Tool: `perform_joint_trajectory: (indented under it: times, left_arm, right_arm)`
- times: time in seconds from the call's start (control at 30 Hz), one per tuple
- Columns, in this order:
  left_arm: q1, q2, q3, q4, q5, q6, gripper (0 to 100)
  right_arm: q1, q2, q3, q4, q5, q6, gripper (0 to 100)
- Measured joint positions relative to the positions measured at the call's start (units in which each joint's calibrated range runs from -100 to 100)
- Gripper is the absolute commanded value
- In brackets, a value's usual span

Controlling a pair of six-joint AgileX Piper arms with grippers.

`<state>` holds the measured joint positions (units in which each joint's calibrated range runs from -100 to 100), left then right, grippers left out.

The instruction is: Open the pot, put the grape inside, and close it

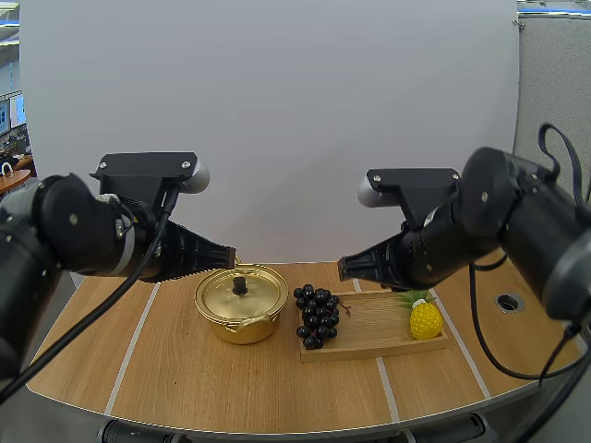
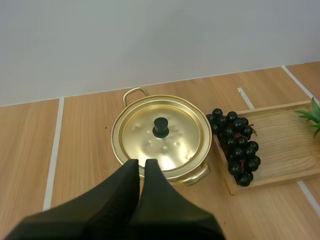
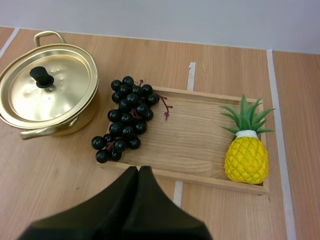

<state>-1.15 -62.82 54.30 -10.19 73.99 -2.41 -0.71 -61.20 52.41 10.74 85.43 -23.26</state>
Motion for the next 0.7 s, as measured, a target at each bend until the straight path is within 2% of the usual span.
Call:
perform_joint_trajectory:
  times: [0.07,0.1,0.13,0.23,0.27,0.3,0.53,0.7]
  left_arm:
    - [0.00,0.5,0.0,0.0,-0.8,0.2,51]
    - [0.00,0.6,0.0,0.0,-1.3,0.1,63]
    - [0.00,0.6,0.0,0.0,-2.0,0.3,71]
    - [0.00,0.6,0.0,0.0,-4.4,0.7,100]
    - [0.00,0.6,0.0,0.0,-4.6,0.8,100]
    - [0.00,0.6,0.0,0.0,-4.6,1.1,100]
    - [0.00,1.9,0.0,0.0,-2.7,5.7,100]
    - [0.00,6.7,0.0,-0.5,-2.5,13.4,100]
  right_arm:
    - [0.0,0.9,0.0,0.0,0.0,-0.1,19]
    - [0.0,1.0,0.0,0.0,0.0,-0.3,32]
    - [0.0,1.1,0.0,0.0,0.0,-0.4,39]
    - [0.0,1.4,0.0,0.0,0.0,-1.5,78]
    - [0.0,1.4,0.0,0.0,0.0,-1.7,94]
    - [0.0,1.4,0.0,0.0,0.0,-1.7,100]
    - [0.0,1.4,0.0,0.8,0.0,-2.4,100]
    - [0.0,1.4,0.0,3.0,0.0,-2.5,100]
